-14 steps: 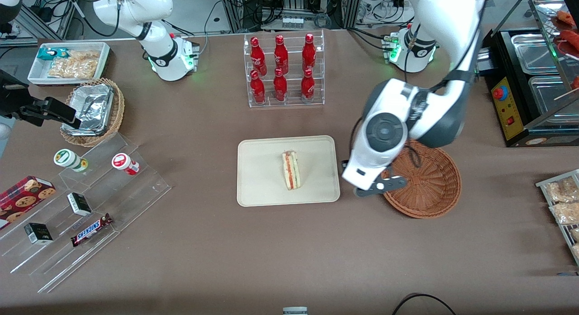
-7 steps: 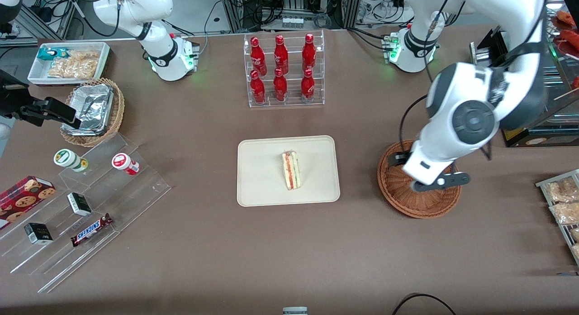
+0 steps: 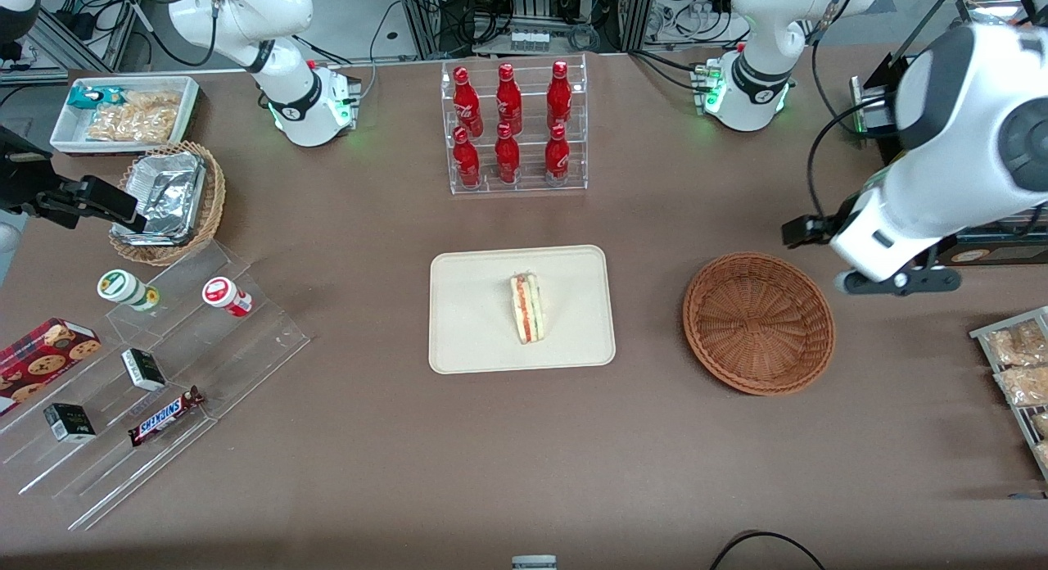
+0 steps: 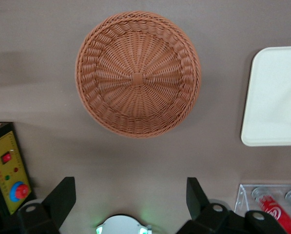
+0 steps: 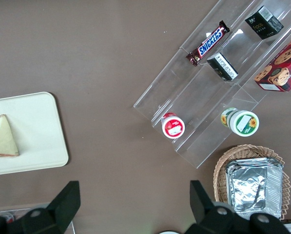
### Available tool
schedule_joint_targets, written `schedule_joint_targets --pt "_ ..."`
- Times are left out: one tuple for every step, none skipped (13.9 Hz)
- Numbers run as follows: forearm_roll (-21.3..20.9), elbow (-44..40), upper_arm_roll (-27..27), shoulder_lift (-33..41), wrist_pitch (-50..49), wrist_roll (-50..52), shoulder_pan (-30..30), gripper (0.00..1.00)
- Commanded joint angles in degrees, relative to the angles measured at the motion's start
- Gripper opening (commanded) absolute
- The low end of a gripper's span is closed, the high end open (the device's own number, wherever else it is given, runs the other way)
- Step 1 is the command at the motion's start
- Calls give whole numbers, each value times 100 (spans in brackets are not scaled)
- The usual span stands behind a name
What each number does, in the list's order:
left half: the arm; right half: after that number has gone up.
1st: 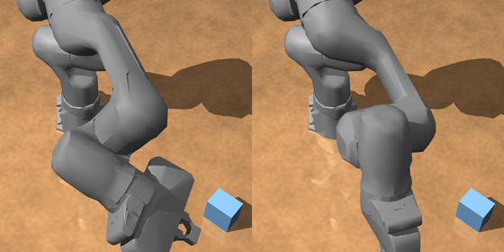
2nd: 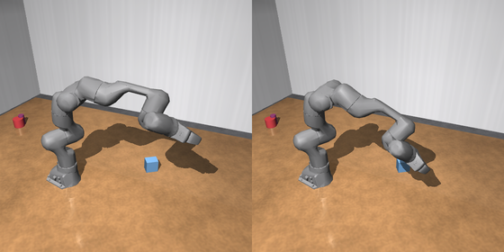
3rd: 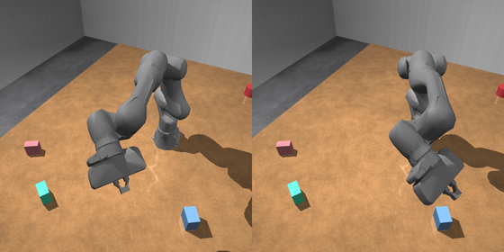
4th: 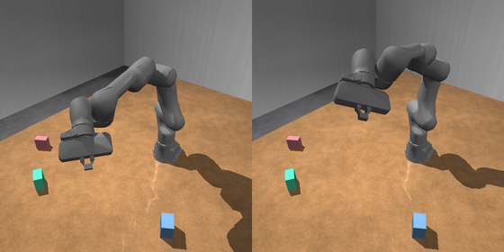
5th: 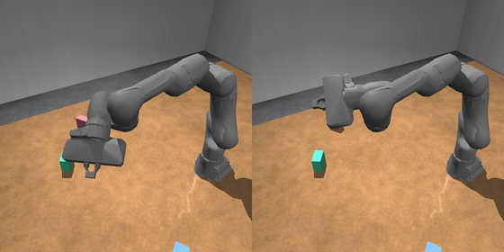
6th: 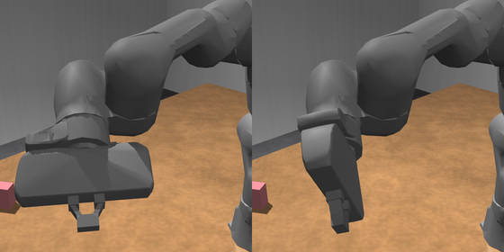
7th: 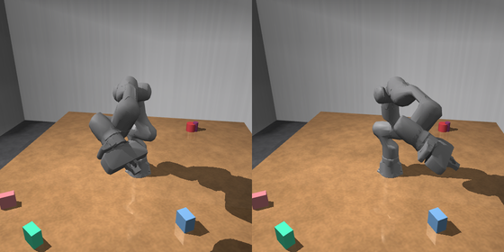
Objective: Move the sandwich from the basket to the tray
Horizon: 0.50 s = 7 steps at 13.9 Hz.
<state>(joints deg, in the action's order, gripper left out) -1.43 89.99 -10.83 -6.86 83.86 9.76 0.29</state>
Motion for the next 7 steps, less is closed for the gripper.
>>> schedule_joint_targets --pt "55 221 -113 456 -176 -421 304 100" --pt "38 221 -104 570 -185 -448 357 100" --pt "29 212 -95 659 -203 -457 409 100" --pt "12 212 -86 738 -203 -457 462 100" --pt "-32 203 -77 800 -203 -466 471 100" --pt "-59 168 10 835 -203 -466 472 100" --pt "-50 107 132 844 -203 -466 472 100"
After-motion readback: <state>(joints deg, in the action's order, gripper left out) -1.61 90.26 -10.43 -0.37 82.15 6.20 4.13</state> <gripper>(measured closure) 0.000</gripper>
